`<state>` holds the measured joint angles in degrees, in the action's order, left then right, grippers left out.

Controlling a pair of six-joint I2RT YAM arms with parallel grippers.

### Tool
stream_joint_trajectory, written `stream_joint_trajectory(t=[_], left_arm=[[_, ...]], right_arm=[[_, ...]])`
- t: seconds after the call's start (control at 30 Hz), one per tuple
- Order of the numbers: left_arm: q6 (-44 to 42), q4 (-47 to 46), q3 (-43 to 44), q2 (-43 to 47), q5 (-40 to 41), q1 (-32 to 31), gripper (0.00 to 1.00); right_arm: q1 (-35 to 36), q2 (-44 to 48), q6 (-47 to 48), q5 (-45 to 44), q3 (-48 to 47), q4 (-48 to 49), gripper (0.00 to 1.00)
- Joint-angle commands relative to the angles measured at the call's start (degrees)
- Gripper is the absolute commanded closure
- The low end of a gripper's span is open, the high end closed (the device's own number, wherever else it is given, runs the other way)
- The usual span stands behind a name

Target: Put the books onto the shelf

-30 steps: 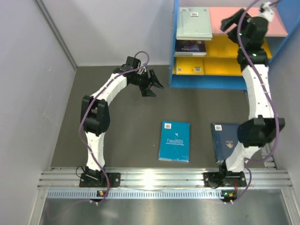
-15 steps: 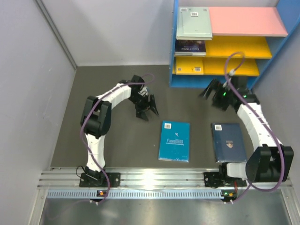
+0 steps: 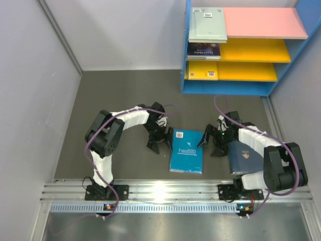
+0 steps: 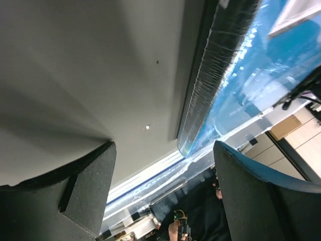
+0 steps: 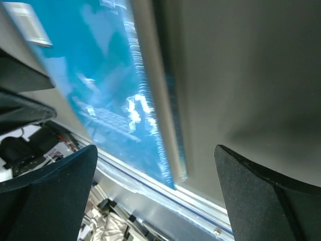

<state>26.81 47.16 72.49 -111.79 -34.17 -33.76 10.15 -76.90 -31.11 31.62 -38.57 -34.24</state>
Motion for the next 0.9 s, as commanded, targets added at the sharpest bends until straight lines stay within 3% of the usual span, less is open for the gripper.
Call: stream_joint_trajectory(t=[0.0,0.1,0.23,0.33,0.37,0.43,0.73,0.87], left_arm=[[3.8,-8.3,-2.9,2.2,1.3,-2.5,0.16],[7.3,-11.7,-4.4,0.8,3.5,-4.1,0.14],[13.9,-24.5,-8.5,-1.1,2.2,-4.3,0.11],[19.1,-33.2,-11.2,-4.0,-4.7,-4.6,0.1],[21.0,-42.2,-12.1,-4.6,-6.8,-4.7,0.09],[26.5,-49.6,-13.0,-4.8,-11.8,-4.6,0.09],[38.2,-69.6,-11.1,4.6,-16.4,-4.9,0.17],[41.9,-73.4,-10.1,7.6,-16.0,-4.9,0.17]], right_arm=[[0.6,-1.8,-0.6,-0.1,4.7,9.2,0.0],[0.6,-4.9,-2.5,-1.2,8.8,17.2,0.0],[0.8,-10.5,-7.2,0.8,13.9,29.0,0.0],[3.2,-14.4,-8.8,1.3,15.3,35.4,0.0],[4.0,-15.5,-9.5,1.5,15.4,36.7,0.0],[6.5,-18.3,-11.0,2.3,15.9,40.7,0.0],[11.1,-22.9,-15.6,3.3,17.4,47.2,0.0],[12.5,-26.6,-16.4,4.8,16.8,49.4,0.0]])
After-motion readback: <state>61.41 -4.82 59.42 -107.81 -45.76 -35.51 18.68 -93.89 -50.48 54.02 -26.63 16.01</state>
